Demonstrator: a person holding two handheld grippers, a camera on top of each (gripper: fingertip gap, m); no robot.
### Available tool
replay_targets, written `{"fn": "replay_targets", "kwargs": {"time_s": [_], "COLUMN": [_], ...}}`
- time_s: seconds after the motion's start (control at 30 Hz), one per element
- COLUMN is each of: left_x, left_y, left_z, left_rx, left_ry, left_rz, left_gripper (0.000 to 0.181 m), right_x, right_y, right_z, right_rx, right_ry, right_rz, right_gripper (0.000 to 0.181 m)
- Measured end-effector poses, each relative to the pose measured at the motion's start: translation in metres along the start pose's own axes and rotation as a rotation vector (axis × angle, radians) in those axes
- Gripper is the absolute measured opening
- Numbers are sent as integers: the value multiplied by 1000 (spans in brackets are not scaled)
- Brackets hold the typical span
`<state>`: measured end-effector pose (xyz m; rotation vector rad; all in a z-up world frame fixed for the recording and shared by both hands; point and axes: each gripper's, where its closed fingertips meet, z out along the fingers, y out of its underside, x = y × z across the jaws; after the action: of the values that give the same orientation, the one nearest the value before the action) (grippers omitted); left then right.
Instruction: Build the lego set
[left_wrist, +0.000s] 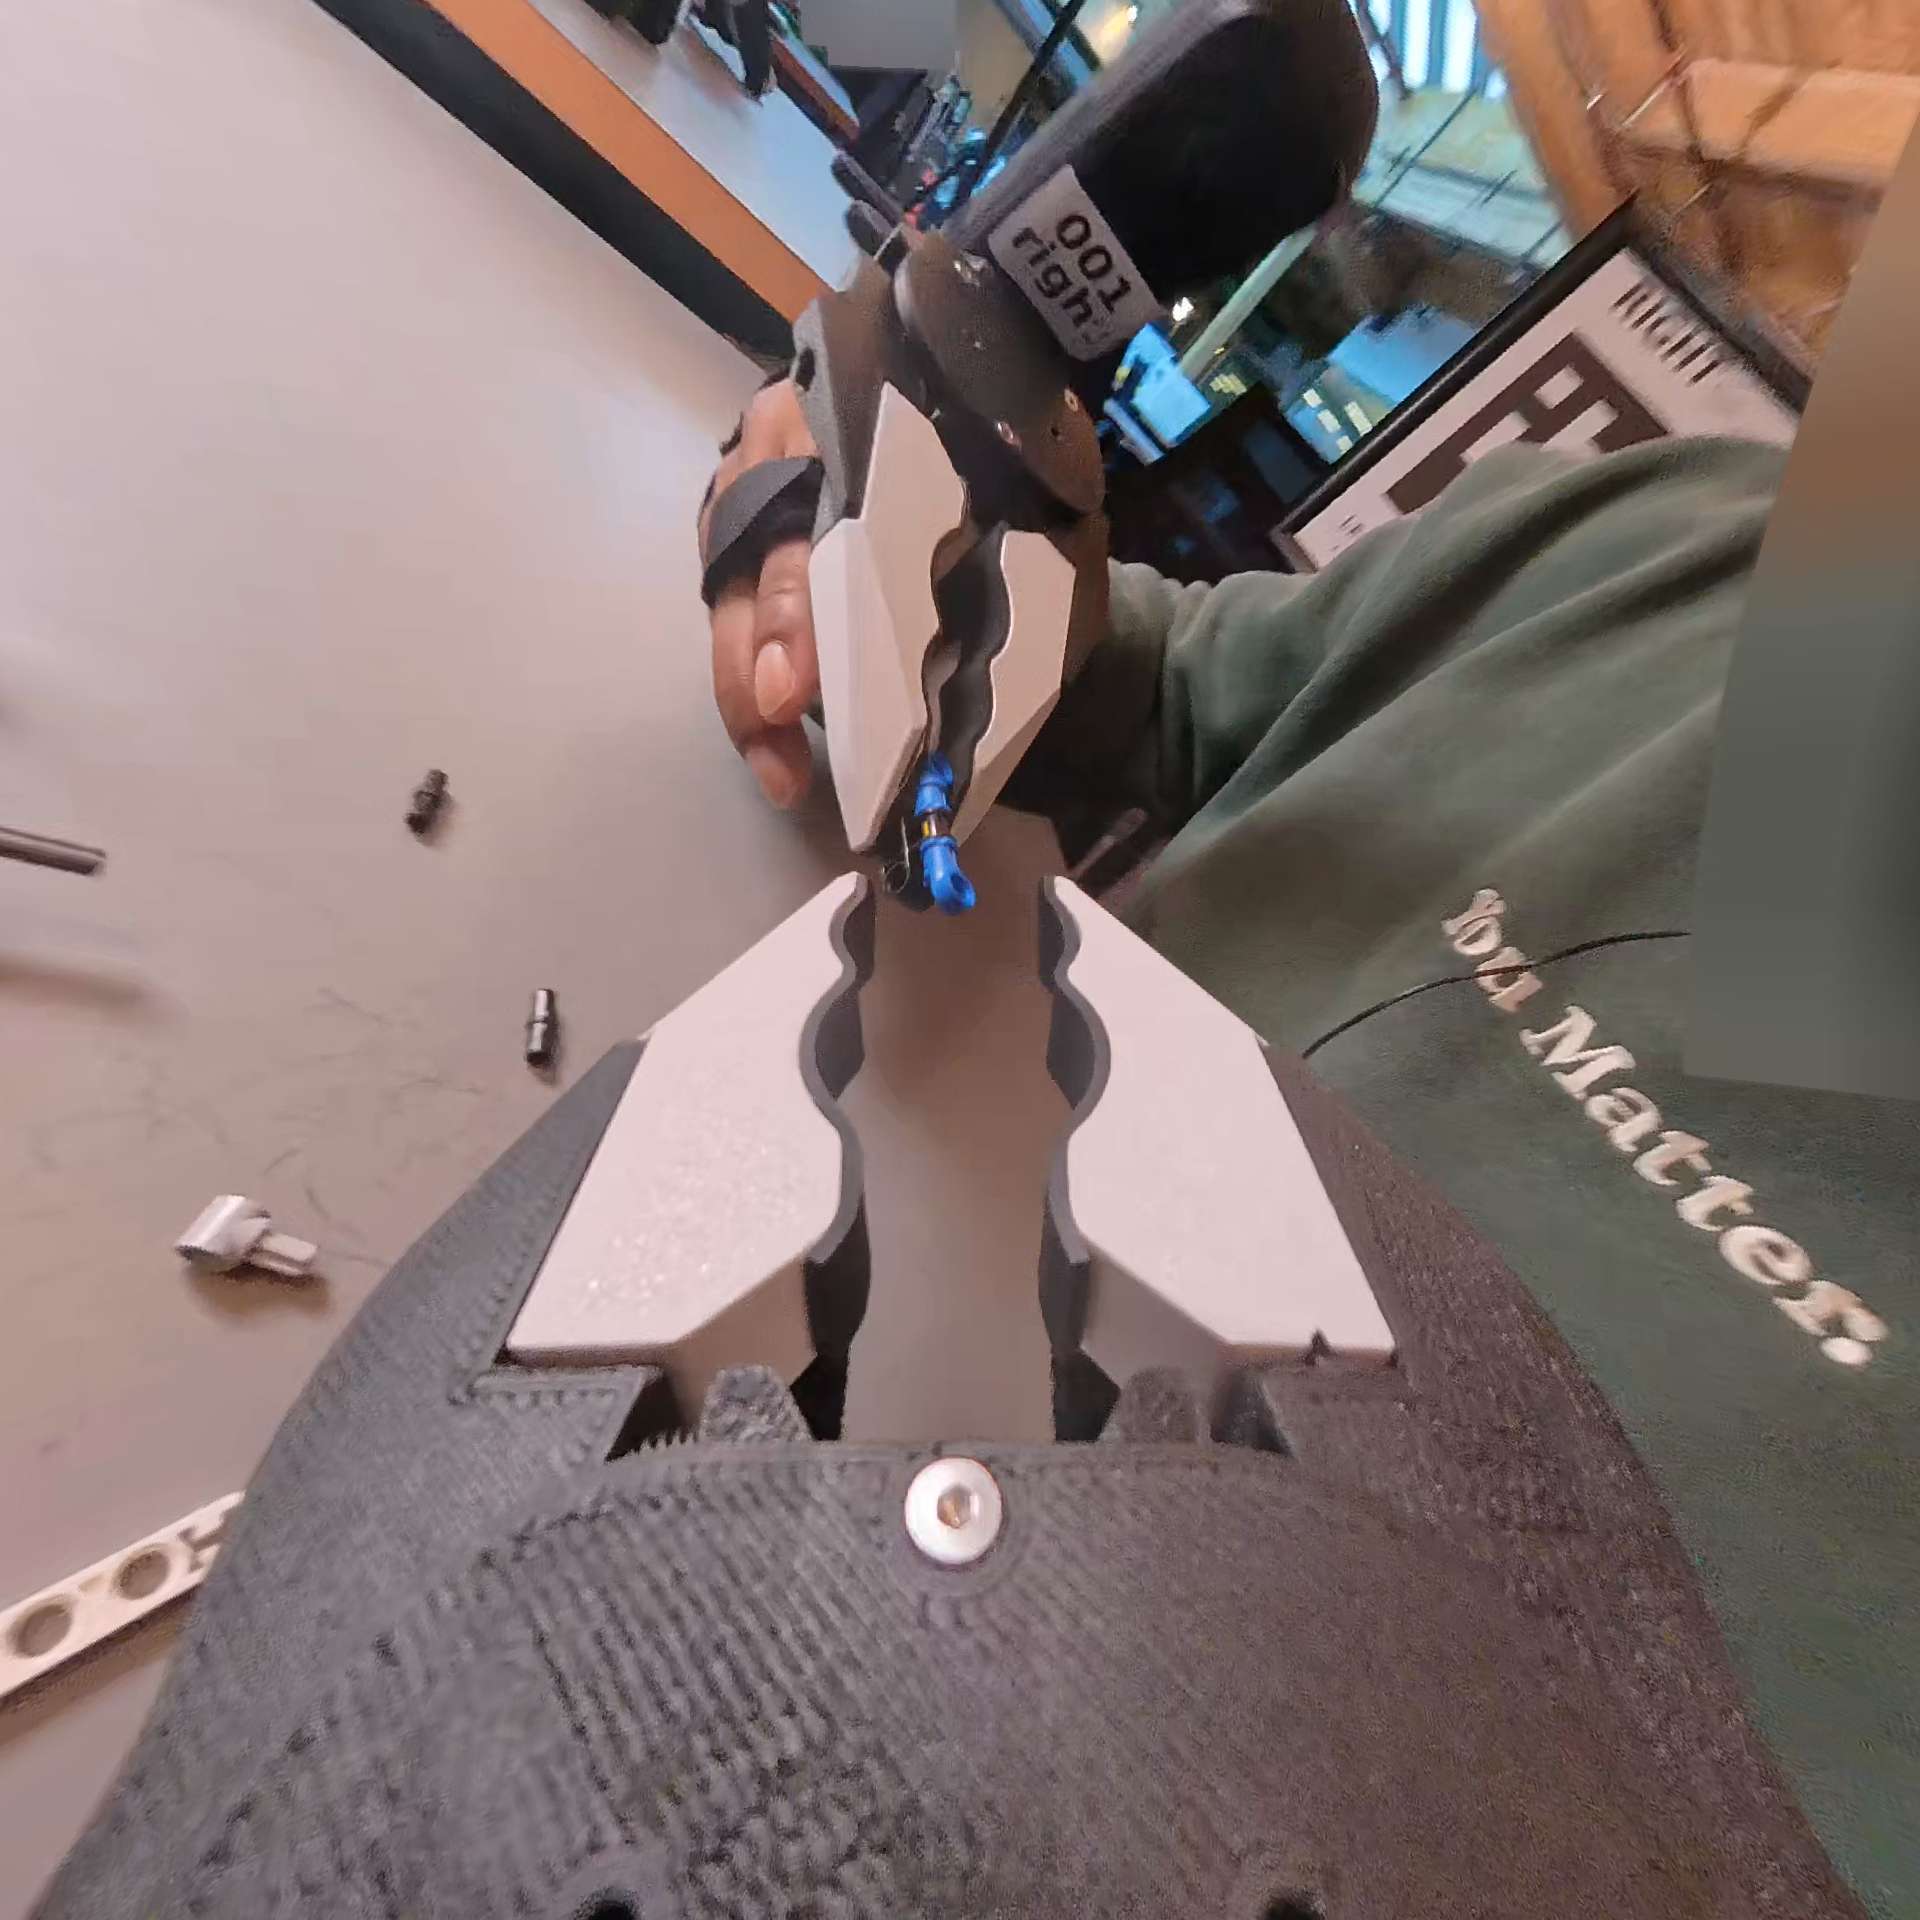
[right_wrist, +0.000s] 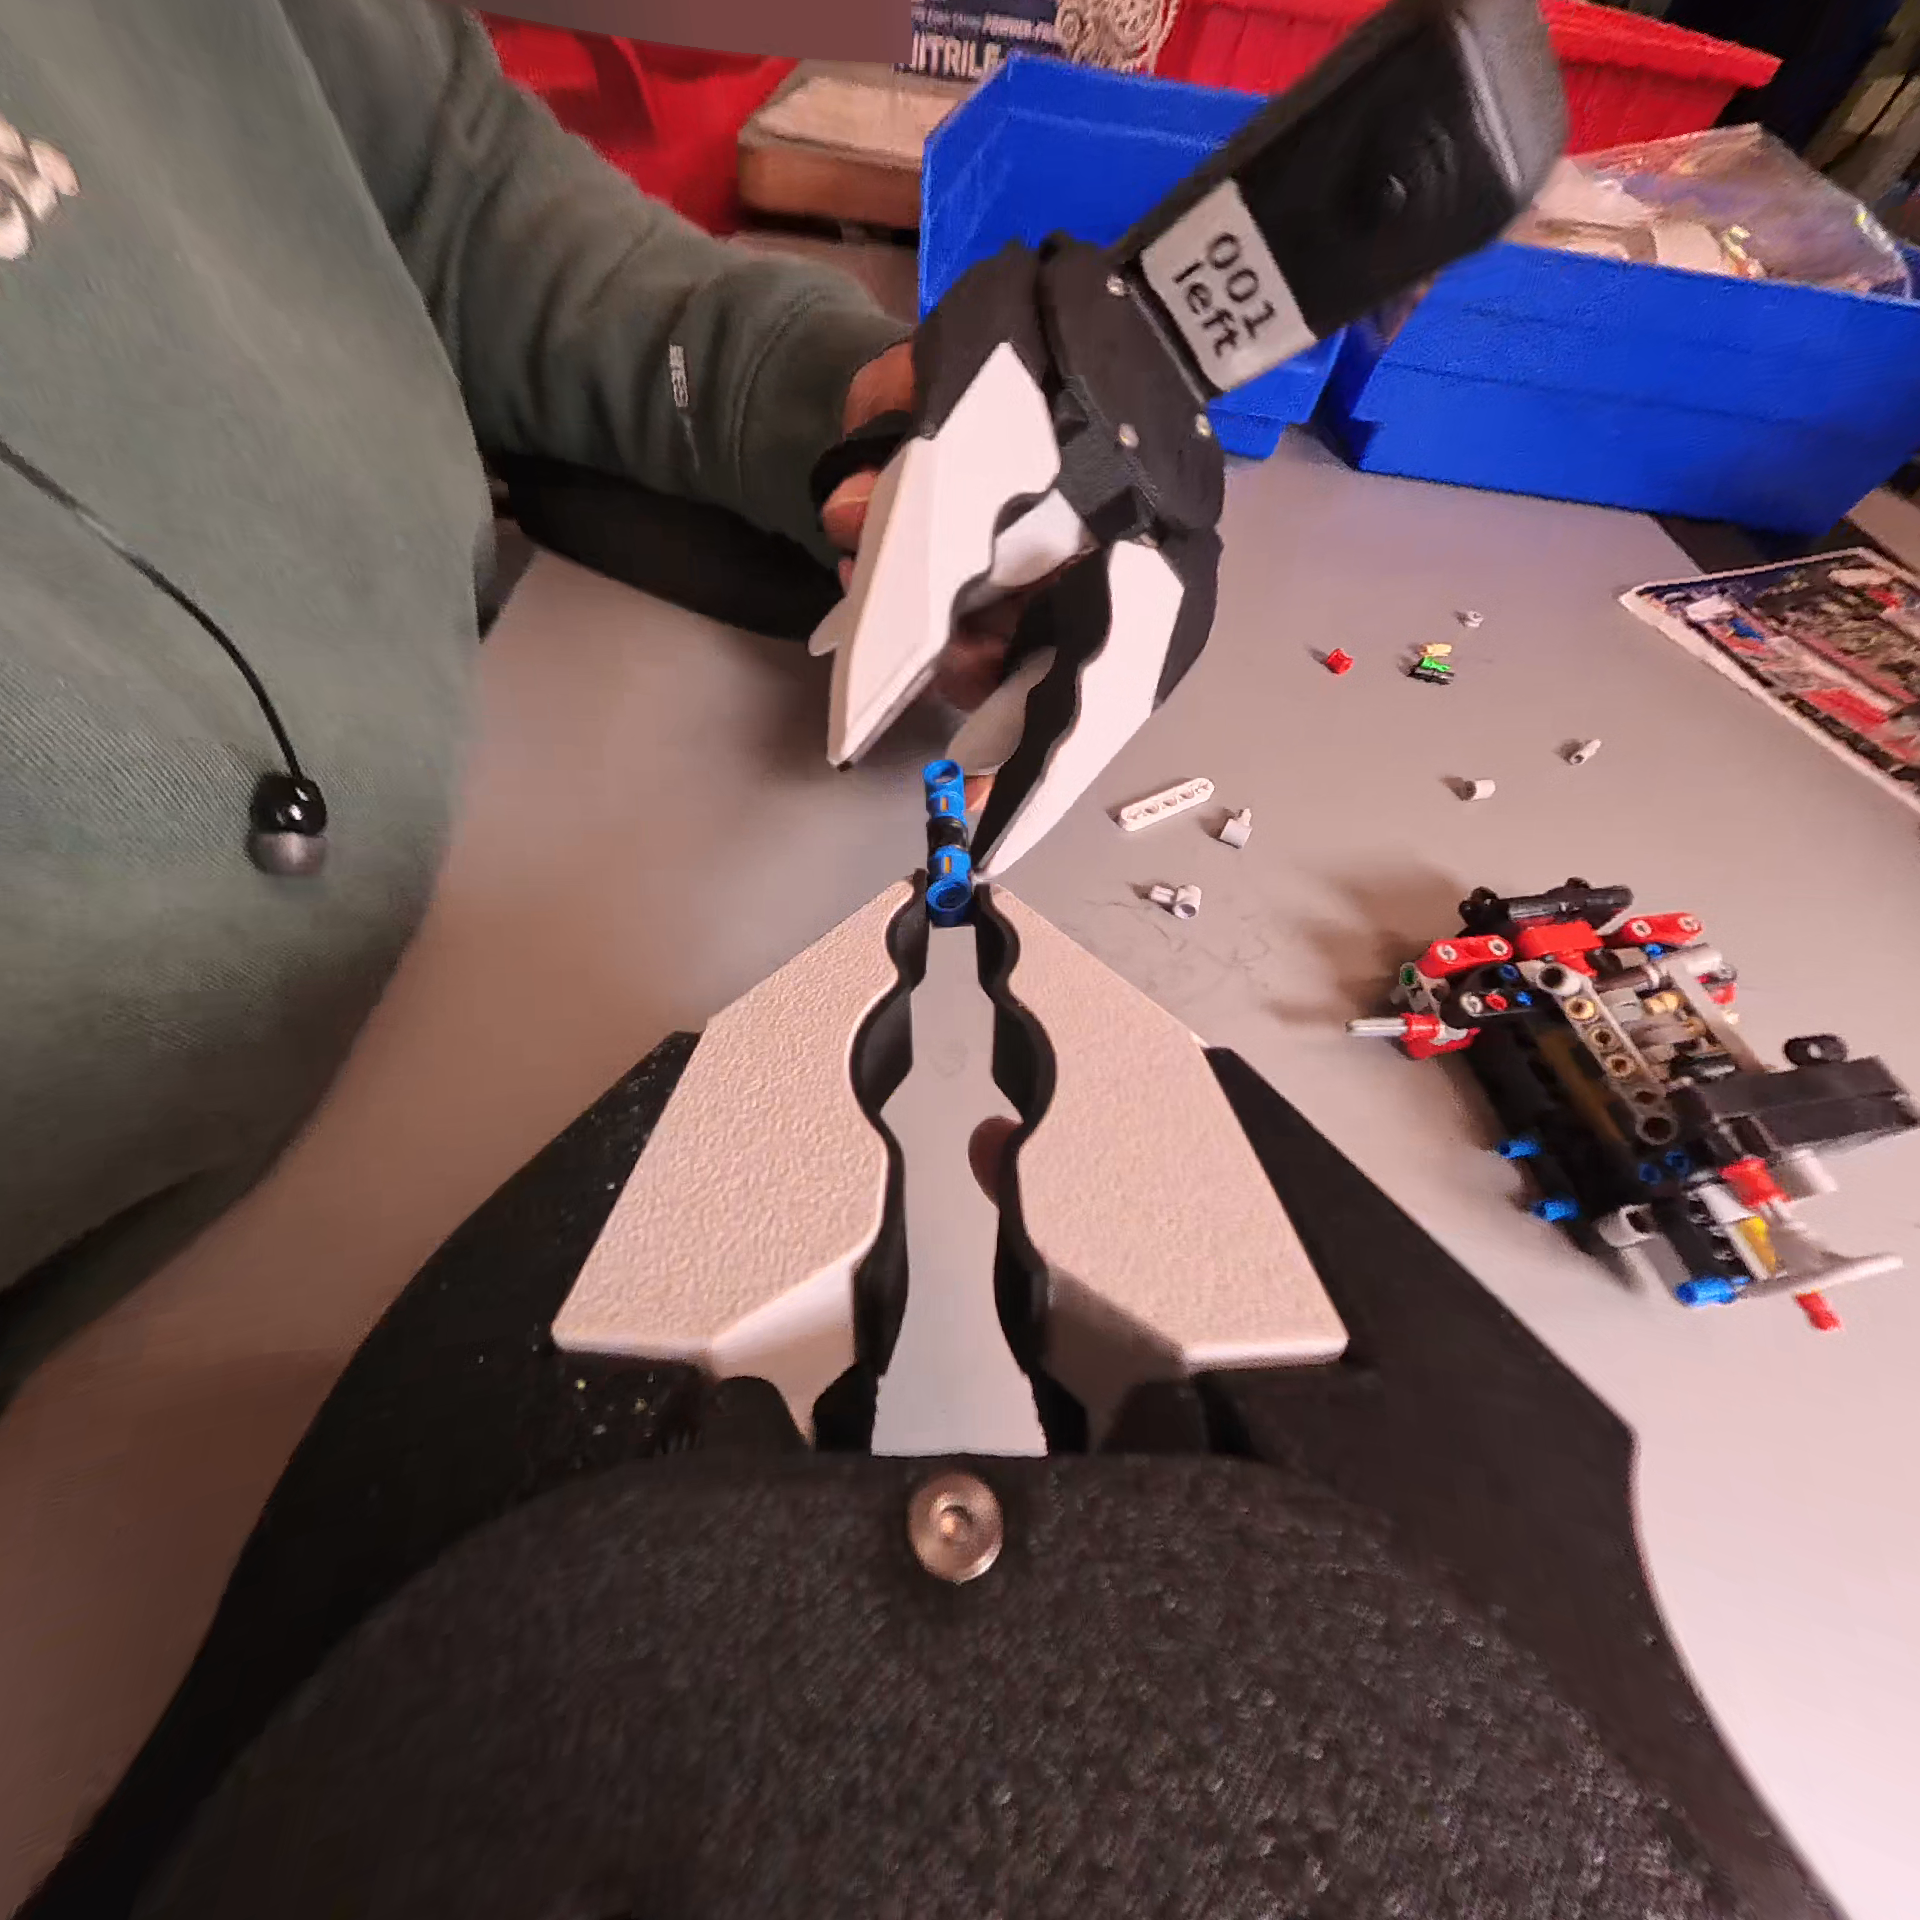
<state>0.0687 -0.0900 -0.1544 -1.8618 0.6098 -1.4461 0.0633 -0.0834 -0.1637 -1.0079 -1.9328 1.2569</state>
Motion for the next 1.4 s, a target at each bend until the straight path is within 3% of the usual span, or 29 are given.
{"fn": "replay_targets", "kwargs": {"time_s": [0.23,0.33,0.7,0.93,1.13,1.4], "left_x": [-8,-7,-13,-30,-52,-69], "left_y": [-6,-9,-9,-5,-2,24], "left_z": [1,0,-4,-6,-25,-19], "left_rx": [7,19,21,-23,-83,-245], "left_ry": [-183,-212,-268,-367,-466,-542], "left_rz": [244,298,362,414,386,403], "left_gripper": [19,7,6,7,15,18], "right_x": [6,5,14,20,33,16], "right_y": [-9,-13,-13,-3,41,67], "right_z": [-3,-2,-2,1,6,16], "right_rx": [99,118,135,56,-238,-388], "right_ry": [-88,-99,-36,74,263,182], "right_rz": [270,287,272,110,-326,-516], "right_gripper": [6,6,12,6,6,7]}}
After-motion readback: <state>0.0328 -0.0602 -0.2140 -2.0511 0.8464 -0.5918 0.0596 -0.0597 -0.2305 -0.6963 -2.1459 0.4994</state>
